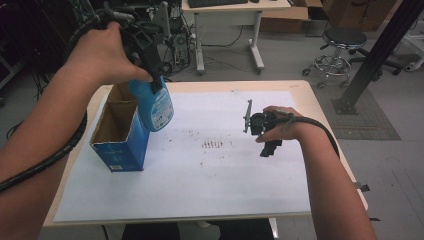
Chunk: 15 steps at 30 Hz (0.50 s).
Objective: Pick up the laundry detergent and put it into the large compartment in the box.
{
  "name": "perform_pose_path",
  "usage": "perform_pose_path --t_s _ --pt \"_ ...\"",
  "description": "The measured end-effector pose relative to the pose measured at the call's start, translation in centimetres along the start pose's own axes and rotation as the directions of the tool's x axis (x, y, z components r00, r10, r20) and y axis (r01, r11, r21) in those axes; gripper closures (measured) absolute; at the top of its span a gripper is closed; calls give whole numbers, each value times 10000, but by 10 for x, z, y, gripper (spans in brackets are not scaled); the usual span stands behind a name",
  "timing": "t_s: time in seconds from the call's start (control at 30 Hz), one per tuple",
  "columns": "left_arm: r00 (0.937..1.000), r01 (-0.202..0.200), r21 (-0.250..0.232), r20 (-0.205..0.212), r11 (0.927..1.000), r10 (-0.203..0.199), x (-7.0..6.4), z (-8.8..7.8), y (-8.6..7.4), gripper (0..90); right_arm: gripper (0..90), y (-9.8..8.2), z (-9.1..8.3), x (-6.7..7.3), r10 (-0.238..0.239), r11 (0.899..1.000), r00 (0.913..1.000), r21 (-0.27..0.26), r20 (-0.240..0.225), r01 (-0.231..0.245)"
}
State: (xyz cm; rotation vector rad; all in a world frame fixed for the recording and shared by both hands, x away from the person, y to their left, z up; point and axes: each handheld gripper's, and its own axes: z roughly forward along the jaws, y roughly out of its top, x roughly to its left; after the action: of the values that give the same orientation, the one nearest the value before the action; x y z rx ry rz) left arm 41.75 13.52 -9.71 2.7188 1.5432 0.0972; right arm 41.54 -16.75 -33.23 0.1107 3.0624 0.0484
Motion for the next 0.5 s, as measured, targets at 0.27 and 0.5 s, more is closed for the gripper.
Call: perform_pose_path --t_s 0.27,0.5 --pt "9921 1247 -154 113 9921 -1245 18 -17 -9 378 69 4 -6 -1 -77 10000 9999 -24 68 77" --pt "9819 1893 -189 46 9817 -1893 31 -29 -16 378 69 6 -6 -1 -65 10000 10000 12 63 65"
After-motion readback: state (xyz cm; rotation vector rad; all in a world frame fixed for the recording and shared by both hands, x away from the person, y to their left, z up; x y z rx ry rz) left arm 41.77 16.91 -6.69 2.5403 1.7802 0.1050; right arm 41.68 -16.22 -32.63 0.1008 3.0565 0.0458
